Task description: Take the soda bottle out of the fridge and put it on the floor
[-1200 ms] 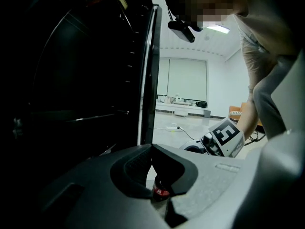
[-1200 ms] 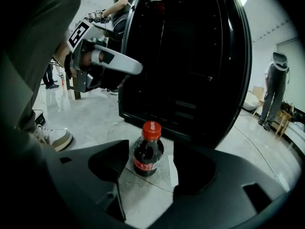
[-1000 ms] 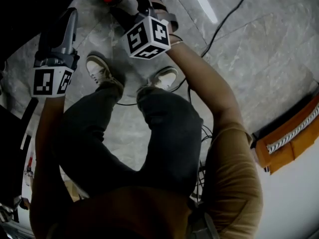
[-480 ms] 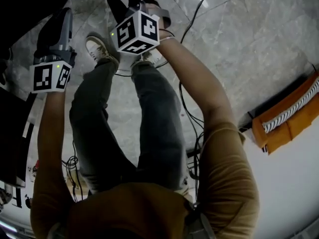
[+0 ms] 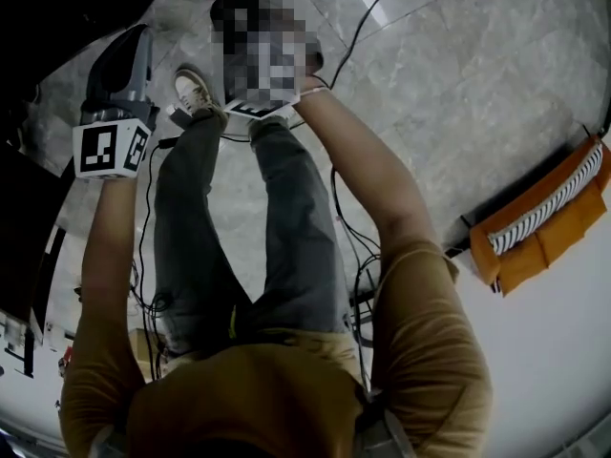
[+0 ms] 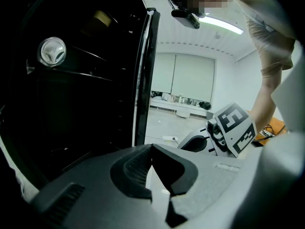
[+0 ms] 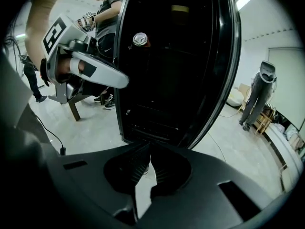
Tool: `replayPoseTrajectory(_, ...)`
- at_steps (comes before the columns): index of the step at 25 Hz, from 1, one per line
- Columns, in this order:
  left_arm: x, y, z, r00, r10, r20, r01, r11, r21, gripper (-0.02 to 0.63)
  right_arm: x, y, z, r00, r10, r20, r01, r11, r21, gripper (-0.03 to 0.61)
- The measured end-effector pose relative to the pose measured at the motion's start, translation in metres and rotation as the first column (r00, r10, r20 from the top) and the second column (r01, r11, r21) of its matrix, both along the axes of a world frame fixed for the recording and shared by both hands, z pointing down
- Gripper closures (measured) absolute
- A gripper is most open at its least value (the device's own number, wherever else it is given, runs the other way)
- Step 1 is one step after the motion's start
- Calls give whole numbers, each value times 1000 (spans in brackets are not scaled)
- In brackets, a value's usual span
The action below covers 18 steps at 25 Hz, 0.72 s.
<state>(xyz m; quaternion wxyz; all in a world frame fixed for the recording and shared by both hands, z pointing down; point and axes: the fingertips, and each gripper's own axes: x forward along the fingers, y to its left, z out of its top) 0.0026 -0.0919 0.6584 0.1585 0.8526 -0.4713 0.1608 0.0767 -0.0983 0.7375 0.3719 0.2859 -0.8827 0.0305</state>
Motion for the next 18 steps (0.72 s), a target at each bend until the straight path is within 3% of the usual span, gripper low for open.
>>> replayPoseTrajectory(18, -19, 20, -143, 995, -80, -64, 82, 996, 24, 612, -12, 17, -158, 999, 40, 29, -38, 998, -47, 577)
